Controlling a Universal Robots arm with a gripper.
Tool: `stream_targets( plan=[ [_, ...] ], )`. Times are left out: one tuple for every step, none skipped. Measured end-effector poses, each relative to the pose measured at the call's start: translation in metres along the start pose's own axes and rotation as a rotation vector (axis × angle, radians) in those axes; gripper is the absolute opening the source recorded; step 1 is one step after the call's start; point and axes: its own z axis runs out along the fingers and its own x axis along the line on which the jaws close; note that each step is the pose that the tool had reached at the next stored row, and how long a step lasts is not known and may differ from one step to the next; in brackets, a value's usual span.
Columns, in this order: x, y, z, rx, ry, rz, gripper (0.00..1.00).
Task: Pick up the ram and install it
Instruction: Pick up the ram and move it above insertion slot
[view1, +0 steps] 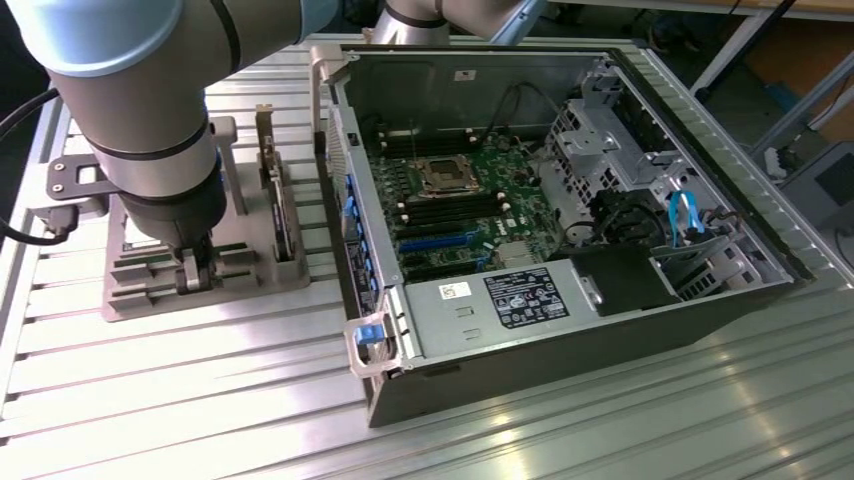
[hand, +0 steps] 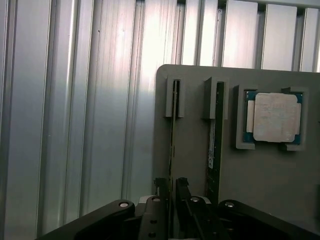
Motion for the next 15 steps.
stream_targets(
  plan=[
    [0.0000, 0.0000, 0.0001, -0.0003, 0.0002, 0.000, 0.21],
    [0.0000, 0.0001, 0.0001, -0.0004, 0.0003, 0.000, 0.21],
    [0.0000, 0.0000, 0.0002, -0.0003, 0.0002, 0.000, 0.21],
    [0.0000, 0.0000, 0.0003, -0.0003, 0.0002, 0.000, 0.21],
    [0.0001, 0.0000, 0.0003, -0.0003, 0.0002, 0.000, 0.21],
    [0.0001, 0.0000, 0.0003, -0.0003, 0.0002, 0.000, 0.21],
    [0.0001, 0.0000, 0.0006, -0.0002, 0.0001, 0.000, 0.21],
    [0.0001, 0.0000, 0.0013, 0.0000, 0.0000, 0.000, 0.21],
    [0.0001, 0.0000, 0.0017, -0.0002, 0.0001, 0.000, 0.21],
    [0.0001, 0.0000, 0.0018, -0.0003, 0.0003, 0.000, 0.21],
    [0.0001, 0.0000, 0.0018, -0.0004, 0.0003, 0.000, 0.21],
    [0.0001, 0.0000, 0.0018, -0.0004, 0.0003, 0.000, 0.21],
    [0.0001, 0.0000, 0.0019, -0.0004, 0.0003, 0.000, 0.21],
    [0.0001, 0.0000, 0.0019, -0.0003, 0.0002, 0.000, 0.21],
    [0.0001, 0.0000, 0.0019, -0.0003, 0.0001, 0.000, 0.13]
  ],
)
